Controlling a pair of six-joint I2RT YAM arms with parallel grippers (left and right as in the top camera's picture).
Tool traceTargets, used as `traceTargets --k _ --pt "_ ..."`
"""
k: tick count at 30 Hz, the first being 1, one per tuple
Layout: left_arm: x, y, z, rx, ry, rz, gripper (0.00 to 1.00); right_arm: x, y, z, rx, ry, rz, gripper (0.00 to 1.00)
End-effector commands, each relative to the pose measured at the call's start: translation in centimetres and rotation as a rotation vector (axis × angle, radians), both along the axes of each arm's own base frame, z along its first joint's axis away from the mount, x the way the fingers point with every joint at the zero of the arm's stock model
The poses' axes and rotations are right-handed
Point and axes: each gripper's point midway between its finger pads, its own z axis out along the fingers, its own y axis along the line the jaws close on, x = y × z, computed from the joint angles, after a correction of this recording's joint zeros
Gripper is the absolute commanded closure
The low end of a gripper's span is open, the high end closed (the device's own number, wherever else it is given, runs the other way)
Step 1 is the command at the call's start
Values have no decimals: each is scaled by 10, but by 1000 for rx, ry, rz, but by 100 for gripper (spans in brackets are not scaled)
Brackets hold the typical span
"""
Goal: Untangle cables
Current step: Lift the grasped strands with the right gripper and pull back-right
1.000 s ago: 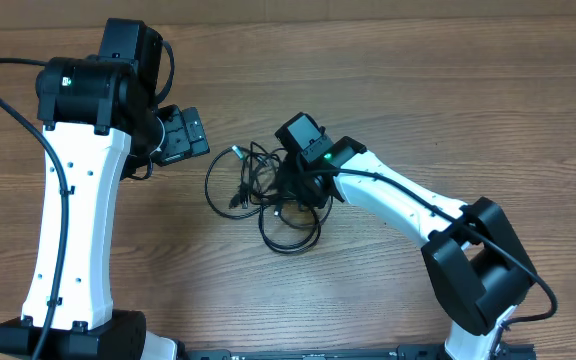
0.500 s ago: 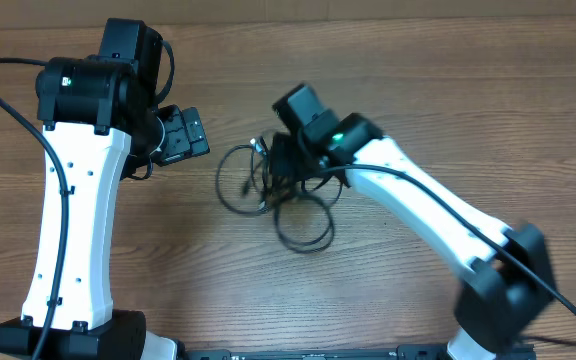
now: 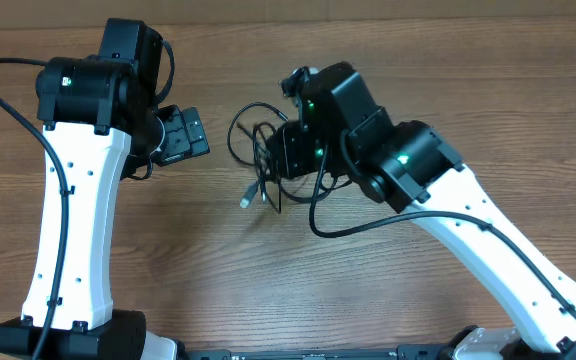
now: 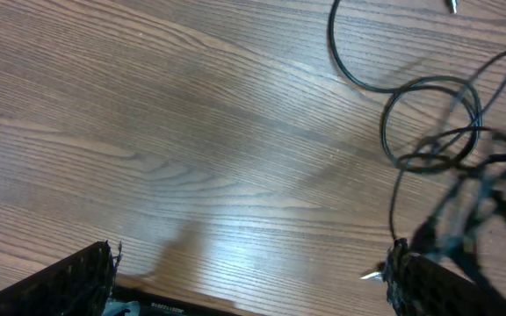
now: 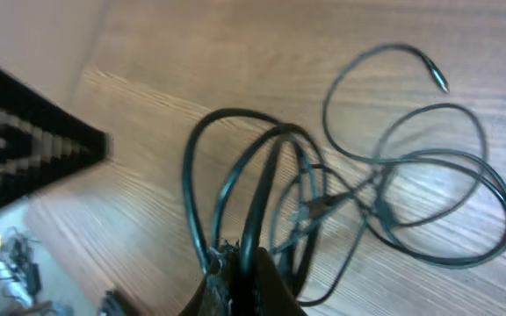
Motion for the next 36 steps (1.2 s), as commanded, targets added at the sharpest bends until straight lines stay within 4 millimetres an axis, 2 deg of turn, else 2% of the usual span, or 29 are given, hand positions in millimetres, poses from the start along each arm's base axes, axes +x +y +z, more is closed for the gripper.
traceTargets --k 1,3,6,9,14,17,20,22,24,27,31,34,36 --pt "0 0 -3 18 13 -20 0 15 -27 -16 -123 -26 -153 96" --pt "0 0 -3 18 13 -20 0 25 -53 -20 -188 -30 -333 96" --pt "0 0 -3 18 13 -20 0 23 -55 -10 -181 -43 -326 96" --pt "0 0 -3 18 12 -19 0 16 -40 19 -92 -64 -241 96" --pt "1 0 -3 18 11 -20 0 3 -35 82 47 -145 -187 96" --pt "0 0 -3 18 12 -20 0 -13 -31 109 116 -179 -107 96" --pt "1 0 -3 18 11 -20 0 -24 -31 120 156 -184 -73 96" --pt "1 0 -3 18 8 -20 0 -27 -32 118 148 -174 -65 96" --pt "2 0 -3 17 6 -19 0 -26 -32 104 86 -185 -24 96" --pt "2 0 -3 17 7 -19 0 -11 -46 68 -60 -159 -94 96" --pt "1 0 -3 17 7 -19 0 9 -73 14 -225 -38 -342 96" --pt "1 0 -3 17 10 -19 0 12 -69 -6 -257 18 -350 96" --pt "0 0 -3 18 13 -20 0 8 -56 -7 -209 49 -301 96"
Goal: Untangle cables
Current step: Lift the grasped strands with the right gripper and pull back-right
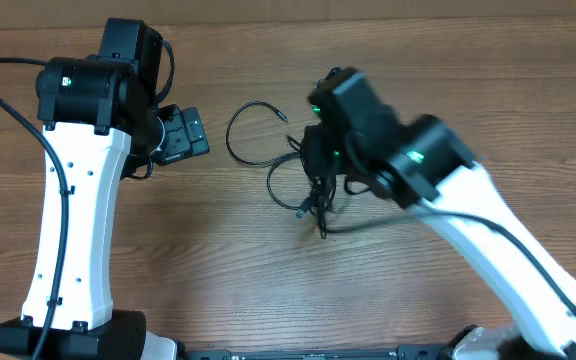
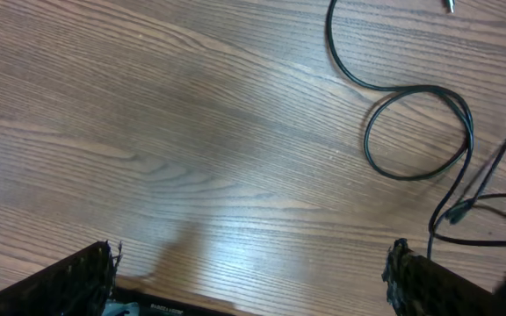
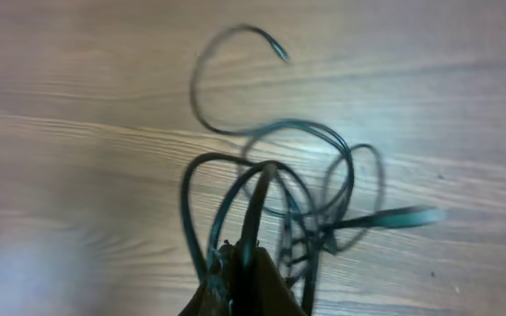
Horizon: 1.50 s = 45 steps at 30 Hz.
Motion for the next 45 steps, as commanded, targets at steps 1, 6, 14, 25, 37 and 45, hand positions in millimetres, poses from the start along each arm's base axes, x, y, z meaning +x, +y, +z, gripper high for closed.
traceTargets --k 1,6,14,25,37,45 --pt "-1 0 -3 18 15 -20 0 -1 11 10 77 -2 5 96" --pt "0 0 -3 18 15 -20 0 -11 35 70 242 -89 172 96" --pt "0 0 -3 19 15 -20 0 -29 13 190 373 -384 211 96" --pt "1 0 -3 17 8 -19 0 -3 -38 125 61 -291 -62 96" --pt "1 0 -3 17 8 -19 0 -11 12 63 128 -11 69 96" --pt "1 0 -3 18 8 -20 0 -34 34 137 367 -123 274 96"
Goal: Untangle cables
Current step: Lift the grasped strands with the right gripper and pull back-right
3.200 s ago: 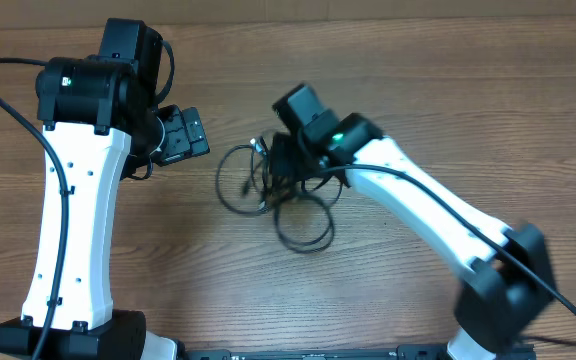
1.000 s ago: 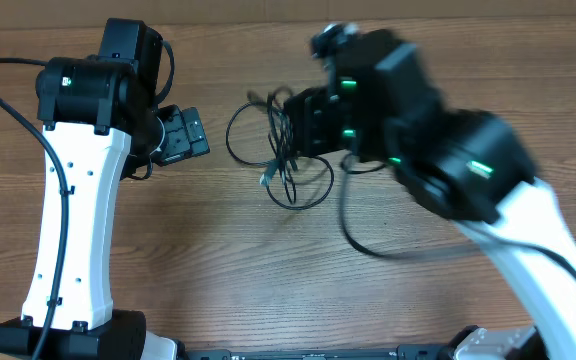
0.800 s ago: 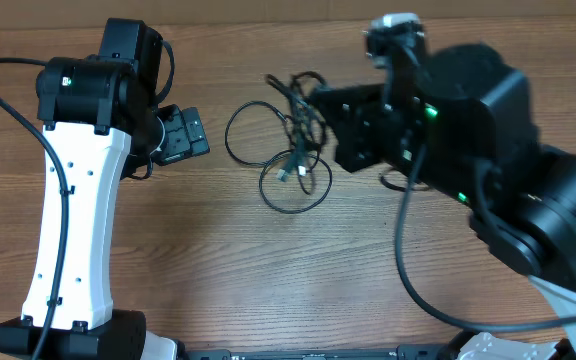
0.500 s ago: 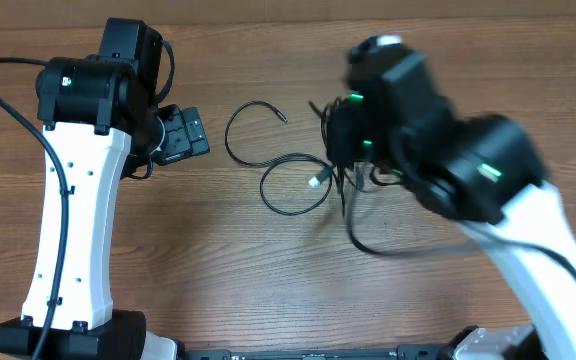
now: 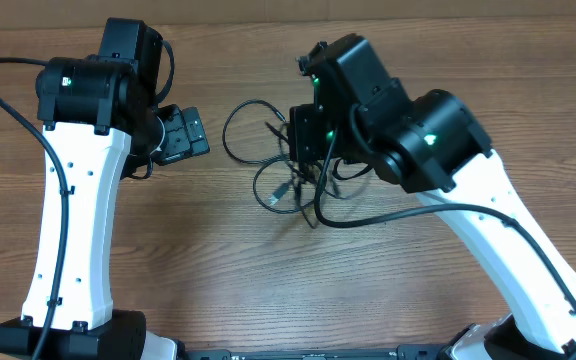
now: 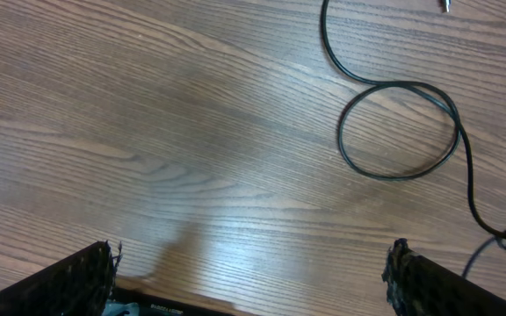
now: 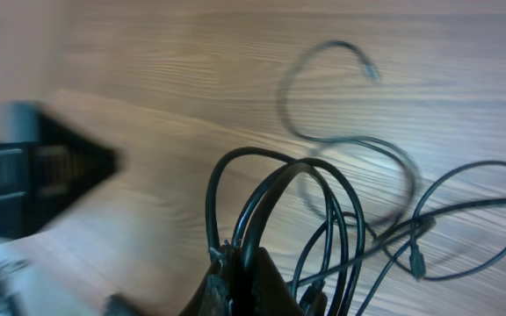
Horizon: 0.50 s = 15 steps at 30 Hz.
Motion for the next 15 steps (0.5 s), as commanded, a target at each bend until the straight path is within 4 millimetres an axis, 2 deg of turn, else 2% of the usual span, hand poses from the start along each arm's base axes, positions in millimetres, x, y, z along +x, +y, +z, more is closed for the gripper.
traceTargets --k 1,3,5,9,12,15 --pt "1 0 -3 18 9 -20 0 -27 -2 70 192 -100 106 96" --pt "1 0 -3 17 9 -20 1 -25 -10 78 203 -120 87 96" --pt "1 0 -3 18 9 -19 0 -14 -29 72 139 -141 2 96" --pt "2 0 -3 17 6 -20 0 13 -96 43 -147 -176 -276 96" --pt "2 0 -3 17 3 -20 1 19 -143 28 -325 -170 -485 96" --pt "3 -1 -3 16 1 -20 0 18 -165 20 -407 -156 -609 96"
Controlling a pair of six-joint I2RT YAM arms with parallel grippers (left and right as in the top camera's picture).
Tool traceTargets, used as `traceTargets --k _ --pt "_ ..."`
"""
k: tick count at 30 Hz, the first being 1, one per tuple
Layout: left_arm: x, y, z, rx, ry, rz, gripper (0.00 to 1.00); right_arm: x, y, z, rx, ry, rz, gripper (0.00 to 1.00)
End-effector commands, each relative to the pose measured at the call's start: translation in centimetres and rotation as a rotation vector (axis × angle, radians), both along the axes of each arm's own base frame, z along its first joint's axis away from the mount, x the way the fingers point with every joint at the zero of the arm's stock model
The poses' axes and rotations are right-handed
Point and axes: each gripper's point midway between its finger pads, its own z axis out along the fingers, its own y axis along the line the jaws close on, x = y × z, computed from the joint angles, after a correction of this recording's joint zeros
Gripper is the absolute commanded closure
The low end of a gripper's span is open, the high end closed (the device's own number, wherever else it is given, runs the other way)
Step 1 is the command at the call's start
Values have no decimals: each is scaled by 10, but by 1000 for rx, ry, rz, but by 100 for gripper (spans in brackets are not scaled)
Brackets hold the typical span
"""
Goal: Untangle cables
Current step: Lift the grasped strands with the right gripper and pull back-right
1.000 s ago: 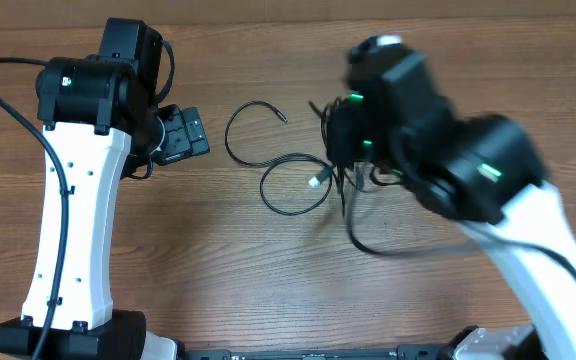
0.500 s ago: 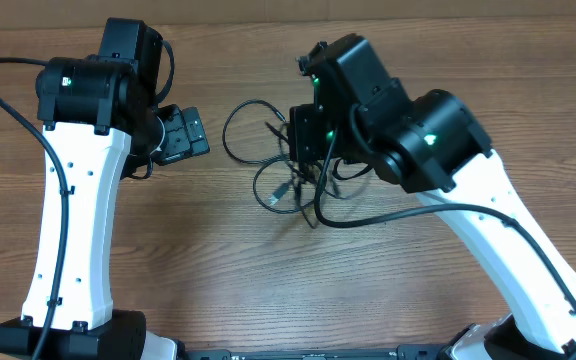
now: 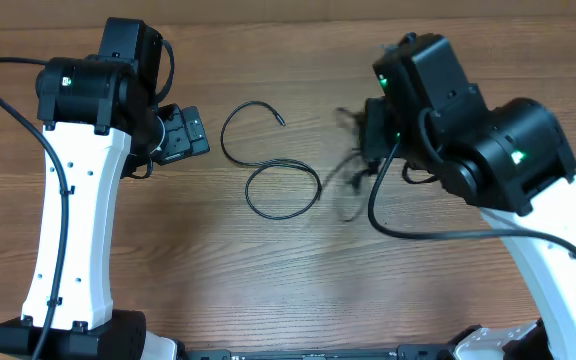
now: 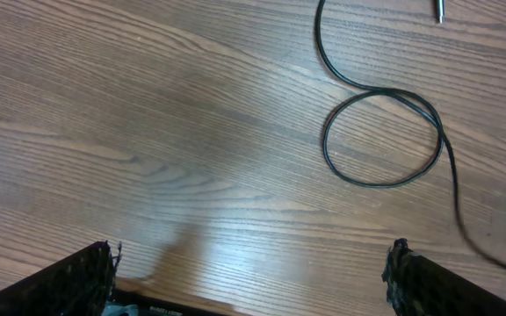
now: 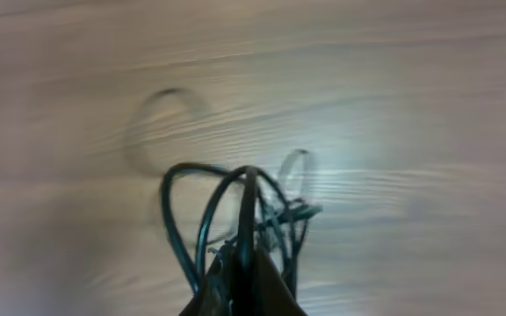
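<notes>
A thin black cable (image 3: 283, 190) lies on the wooden table (image 3: 168, 260), curling into one loop (image 4: 380, 140) with its plug tip (image 4: 440, 10) at the far end. Its other part runs right, blurred, toward a bundle of black cables (image 5: 235, 206). My right gripper (image 5: 246, 268) is shut on that bundle. In the overhead view the right gripper (image 3: 370, 150) is right of centre with the bundle (image 3: 353, 185) hanging blurred below it. My left gripper (image 3: 183, 135) stands open at the left, fingers (image 4: 68, 281) wide apart, holding nothing.
Bare wood grain surrounds the loop. The left arm's white link (image 3: 73, 220) stands along the left side, the right arm's link (image 3: 558, 260) along the right. A black robot cable (image 3: 418, 232) sags under the right wrist.
My right gripper has moved to the right with the bundle, away from the middle. One cable now lies alone in a single loop on the table. The left arm has not moved.
My right gripper held the tangle over the middle of the table, cables drooping onto the wood. It then stood a little to the right, then back at the middle. Now it is far right, and one looped cable lies spread out behind it.
</notes>
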Motion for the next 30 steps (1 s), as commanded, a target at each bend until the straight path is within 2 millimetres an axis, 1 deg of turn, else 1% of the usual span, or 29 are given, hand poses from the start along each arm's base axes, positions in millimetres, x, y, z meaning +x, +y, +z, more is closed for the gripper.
traceTargets --k 1,3,8,11,14,16,18,19,20,21,23,25,26,27,28,30 --pt "2 -1 -3 17 6 -20 0 16 -41 4 -133 -84 -233 96" --pt "3 -1 -4 17 8 -20 0 16 -37 2 -114 -76 -228 96" --pt "3 -1 -5 17 11 -20 0 19 -14 4 -7 -70 -172 96" --pt "3 -1 -5 18 12 -21 0 21 5 7 47 -67 -74 96" --pt "4 -1 -6 18 13 -22 0 15 41 15 152 -58 140 96" --pt "4 -1 -6 18 13 -21 0 -1 79 28 268 -52 379 96" --pt "4 0 -6 18 12 -20 0 -23 112 44 383 -58 632 96" --pt "4 0 -6 18 12 -20 0 -32 121 49 420 -64 717 96" --pt "4 0 -6 18 12 -20 0 -37 125 53 438 -69 759 96" --pt "4 0 -6 19 12 -19 0 -36 126 54 441 -72 760 96" --pt "4 0 -6 23 12 -19 0 -30 120 50 404 -83 724 96" --pt "4 1 -6 24 12 -18 0 -16 107 42 323 -96 634 96" --pt "4 1 -6 24 12 -18 0 -8 96 37 281 -97 561 96" --pt "4 1 -6 24 12 -18 0 4 76 30 217 -96 414 96" --pt "4 1 -6 24 12 -18 0 9 66 27 187 -97 339 96" --pt "4 1 -6 24 11 -18 0 21 29 20 91 -107 113 96"
